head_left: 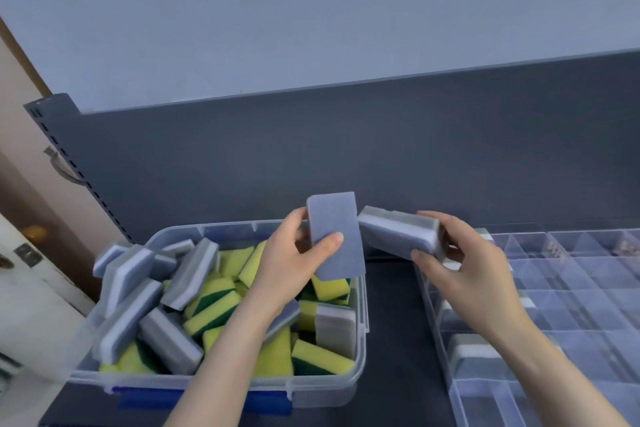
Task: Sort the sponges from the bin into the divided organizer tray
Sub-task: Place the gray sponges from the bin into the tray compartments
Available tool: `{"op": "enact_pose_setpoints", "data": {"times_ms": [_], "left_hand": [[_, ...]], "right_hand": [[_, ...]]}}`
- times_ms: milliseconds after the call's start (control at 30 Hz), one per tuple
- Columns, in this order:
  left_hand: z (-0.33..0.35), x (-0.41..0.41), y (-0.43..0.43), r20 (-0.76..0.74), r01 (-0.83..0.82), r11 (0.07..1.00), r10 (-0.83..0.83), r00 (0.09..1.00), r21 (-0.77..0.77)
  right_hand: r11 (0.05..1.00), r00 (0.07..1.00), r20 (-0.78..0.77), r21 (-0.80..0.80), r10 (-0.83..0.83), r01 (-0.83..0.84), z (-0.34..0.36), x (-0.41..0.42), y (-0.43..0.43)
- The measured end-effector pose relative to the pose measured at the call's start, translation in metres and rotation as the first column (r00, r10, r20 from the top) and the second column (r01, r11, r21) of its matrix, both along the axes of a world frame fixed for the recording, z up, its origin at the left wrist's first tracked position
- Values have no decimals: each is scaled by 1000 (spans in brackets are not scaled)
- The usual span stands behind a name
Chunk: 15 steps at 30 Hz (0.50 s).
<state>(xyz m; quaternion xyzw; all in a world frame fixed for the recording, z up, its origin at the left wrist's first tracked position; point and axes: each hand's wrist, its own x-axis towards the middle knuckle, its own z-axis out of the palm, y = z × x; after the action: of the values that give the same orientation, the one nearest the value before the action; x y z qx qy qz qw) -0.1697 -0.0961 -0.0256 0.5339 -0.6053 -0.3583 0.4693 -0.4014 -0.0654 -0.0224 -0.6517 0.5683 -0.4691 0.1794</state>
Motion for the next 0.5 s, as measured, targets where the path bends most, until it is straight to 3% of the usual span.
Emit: {"op": "enact_pose_setpoints", "data": {"times_ms": [233,500], "left_hand": [[-4,-55,-2,-179,-181,983,173,968,-29],[-19,-120,27,-196,-180,982,166,967,-57]], "right_hand": [[998,999,38,48,-29,27,-7,-56,12],[997,998,62,78,-7,2,-16,-123,35]]}}
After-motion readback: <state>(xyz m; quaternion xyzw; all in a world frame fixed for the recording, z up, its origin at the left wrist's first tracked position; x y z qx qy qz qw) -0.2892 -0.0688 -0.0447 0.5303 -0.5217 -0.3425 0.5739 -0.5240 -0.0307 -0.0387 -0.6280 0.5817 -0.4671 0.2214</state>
